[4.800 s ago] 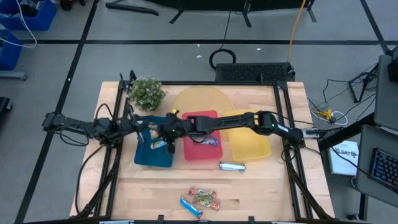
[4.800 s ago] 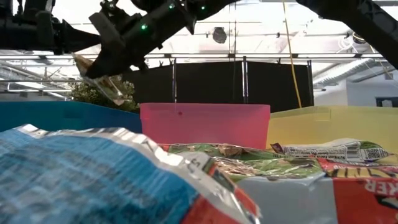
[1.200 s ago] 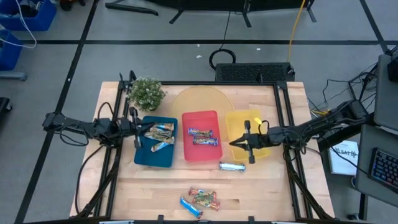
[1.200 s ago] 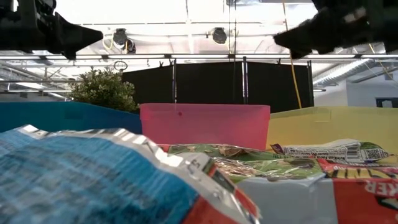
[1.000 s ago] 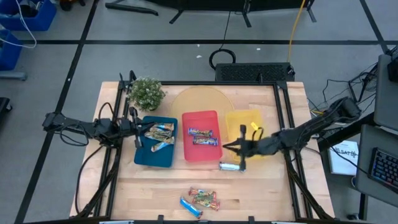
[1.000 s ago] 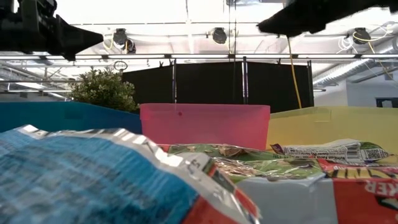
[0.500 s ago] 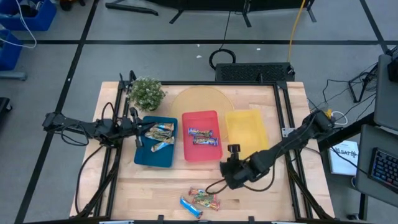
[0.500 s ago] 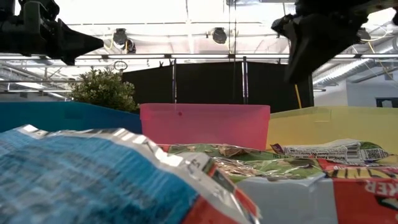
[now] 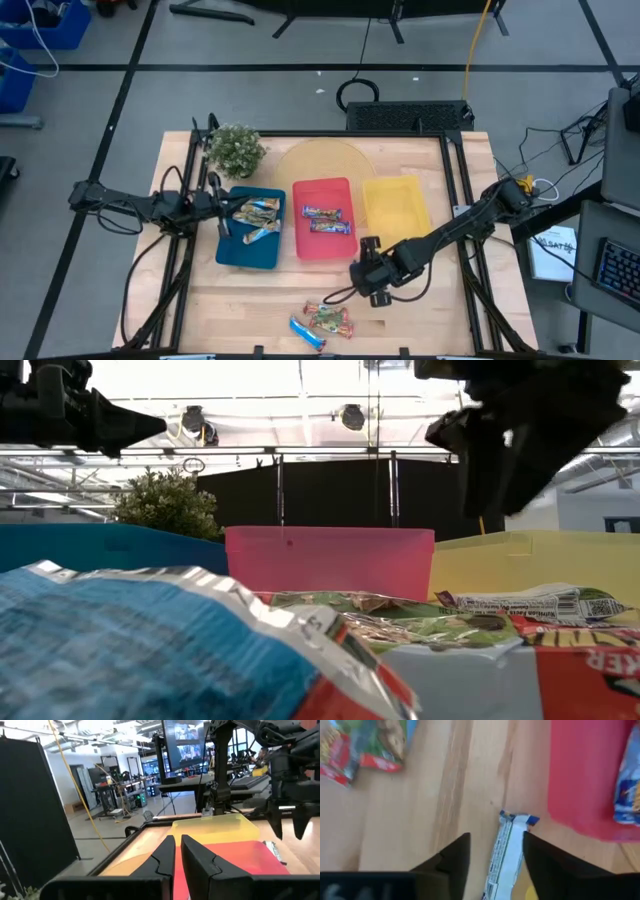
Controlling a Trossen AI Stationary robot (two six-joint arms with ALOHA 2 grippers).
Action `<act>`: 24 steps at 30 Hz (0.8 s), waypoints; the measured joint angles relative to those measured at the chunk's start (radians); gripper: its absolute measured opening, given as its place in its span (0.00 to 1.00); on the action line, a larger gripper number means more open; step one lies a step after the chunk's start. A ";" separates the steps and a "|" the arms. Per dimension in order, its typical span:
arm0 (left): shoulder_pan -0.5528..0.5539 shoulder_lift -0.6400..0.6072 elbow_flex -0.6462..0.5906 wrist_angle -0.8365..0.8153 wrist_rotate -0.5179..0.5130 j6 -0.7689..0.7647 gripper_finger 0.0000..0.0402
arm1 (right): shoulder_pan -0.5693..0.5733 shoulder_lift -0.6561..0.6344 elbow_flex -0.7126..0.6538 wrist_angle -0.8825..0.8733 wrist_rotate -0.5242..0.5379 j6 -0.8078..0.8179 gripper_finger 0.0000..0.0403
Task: Pick and place Granola Bars by type
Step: Put the blue granola bar into the red bin
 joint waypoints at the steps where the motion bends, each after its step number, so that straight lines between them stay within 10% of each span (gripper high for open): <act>1: 0.000 0.000 0.000 0.005 0.000 0.006 0.10 | -0.003 0.009 -0.002 -0.003 -0.001 -0.004 0.47; 24: 0.000 0.000 0.000 0.061 0.000 0.056 0.10 | -0.040 0.079 -0.150 0.065 -0.028 0.085 0.54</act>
